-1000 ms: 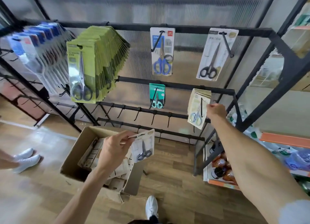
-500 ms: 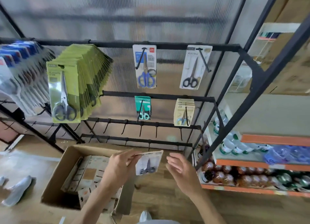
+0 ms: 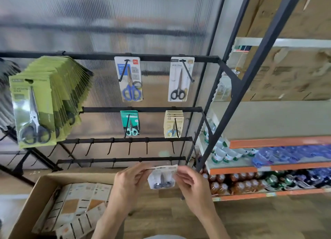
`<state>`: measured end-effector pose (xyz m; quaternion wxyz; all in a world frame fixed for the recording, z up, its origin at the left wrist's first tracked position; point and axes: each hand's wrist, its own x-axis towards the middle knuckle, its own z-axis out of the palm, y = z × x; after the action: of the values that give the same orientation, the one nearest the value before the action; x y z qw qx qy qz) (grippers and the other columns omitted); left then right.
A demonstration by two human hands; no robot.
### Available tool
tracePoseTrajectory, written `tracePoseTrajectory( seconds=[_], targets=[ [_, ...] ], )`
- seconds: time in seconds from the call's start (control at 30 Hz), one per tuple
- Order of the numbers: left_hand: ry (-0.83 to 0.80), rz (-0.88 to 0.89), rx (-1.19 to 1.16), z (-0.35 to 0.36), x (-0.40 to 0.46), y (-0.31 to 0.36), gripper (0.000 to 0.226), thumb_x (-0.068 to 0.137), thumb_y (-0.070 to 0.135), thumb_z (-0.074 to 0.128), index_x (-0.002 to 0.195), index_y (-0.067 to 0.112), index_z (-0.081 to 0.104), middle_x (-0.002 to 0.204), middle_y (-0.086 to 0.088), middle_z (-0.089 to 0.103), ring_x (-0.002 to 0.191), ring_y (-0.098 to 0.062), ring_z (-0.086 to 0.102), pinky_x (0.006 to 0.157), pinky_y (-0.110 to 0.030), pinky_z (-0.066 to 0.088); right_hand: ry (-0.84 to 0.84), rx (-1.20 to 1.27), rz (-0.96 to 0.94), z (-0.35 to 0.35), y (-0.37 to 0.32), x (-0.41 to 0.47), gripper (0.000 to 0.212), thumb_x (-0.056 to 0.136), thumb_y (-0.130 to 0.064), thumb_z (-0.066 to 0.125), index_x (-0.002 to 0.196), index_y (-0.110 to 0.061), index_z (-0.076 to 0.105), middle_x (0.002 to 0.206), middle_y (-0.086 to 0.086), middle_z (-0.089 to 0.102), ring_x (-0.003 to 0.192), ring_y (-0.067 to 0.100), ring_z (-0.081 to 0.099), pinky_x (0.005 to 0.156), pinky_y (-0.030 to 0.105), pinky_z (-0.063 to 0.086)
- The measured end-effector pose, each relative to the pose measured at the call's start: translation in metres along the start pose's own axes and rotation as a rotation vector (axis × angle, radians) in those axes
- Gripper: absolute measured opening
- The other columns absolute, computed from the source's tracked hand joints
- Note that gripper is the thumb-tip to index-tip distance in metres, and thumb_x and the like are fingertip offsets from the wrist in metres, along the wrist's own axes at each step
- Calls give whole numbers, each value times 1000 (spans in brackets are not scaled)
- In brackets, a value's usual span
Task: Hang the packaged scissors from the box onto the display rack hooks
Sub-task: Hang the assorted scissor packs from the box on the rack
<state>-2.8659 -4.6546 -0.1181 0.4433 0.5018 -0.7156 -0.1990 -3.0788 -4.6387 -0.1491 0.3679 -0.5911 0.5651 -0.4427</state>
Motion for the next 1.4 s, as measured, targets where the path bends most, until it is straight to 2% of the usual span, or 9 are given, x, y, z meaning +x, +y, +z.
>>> tracePoseTrajectory(
  seconds=[0.2,0.4,0.6,0.77,1.0,1.07,1.2,1.3,1.4],
  targets=[
    [25,-67,-20,-1,-4,3,30,83,6,76,107,23,72,93,26,71,84,10,68,72,-9,54,18,-57,-79,-6,-13,-5,13,91,-28,67,105,-32,67,99,-23,71,95,1,69,83,19,56],
    [-41,27,67,-21,26,13,60,91,21,68,145,35,46,138,23,54,124,9,50,99,-7,40,73,-30,-212,-35,-68,49,12,97,-19,64,108,-18,67,101,-17,71,95,6,69,82,20,56],
    [-43,131,197,-38,66,22,63,91,19,68,145,39,44,139,20,51,133,-1,45,108,-25,41,157,-10,-150,-76,-129,115,12,97,-22,64,100,-34,61,97,-16,70,89,-9,65,74,6,48],
    [-85,205,244,-47,79,23,61,92,22,67,146,36,43,144,23,46,140,7,32,112,-26,35,205,28,51,-91,-130,154,18,94,-24,67,111,-17,69,96,-6,73,87,9,68,78,23,54],
    [-83,186,270,-62,73,7,62,90,24,68,146,36,44,145,19,49,140,-2,38,110,-42,44,254,25,158,-90,-120,172,13,93,-20,66,104,-16,72,89,-2,77,87,22,74,86,46,60],
    [-71,162,275,-67,71,4,60,91,25,67,146,35,44,145,18,49,141,-2,36,111,-43,43,262,-2,155,-87,-123,179,10,93,-20,65,101,-17,72,85,-1,76,87,25,73,85,46,60],
    [-59,168,297,-73,73,5,61,90,21,68,145,34,45,145,18,49,141,-3,36,109,-41,45,293,-122,163,-80,-139,210,19,98,-20,61,112,-13,71,92,-4,71,78,12,66,70,29,55],
    [-80,200,322,-77,80,10,61,90,21,68,145,32,45,146,17,48,142,-3,35,111,-38,42,302,-167,157,-72,-148,245,16,99,-12,58,106,-5,70,107,9,71,87,13,65,85,40,55],
    [-68,193,340,-82,84,12,62,89,18,70,145,33,46,146,20,47,142,2,31,114,-26,33,339,-169,143,-64,-144,277,12,97,-8,60,91,-7,70,106,17,72,78,17,64,81,40,59]
  ],
)
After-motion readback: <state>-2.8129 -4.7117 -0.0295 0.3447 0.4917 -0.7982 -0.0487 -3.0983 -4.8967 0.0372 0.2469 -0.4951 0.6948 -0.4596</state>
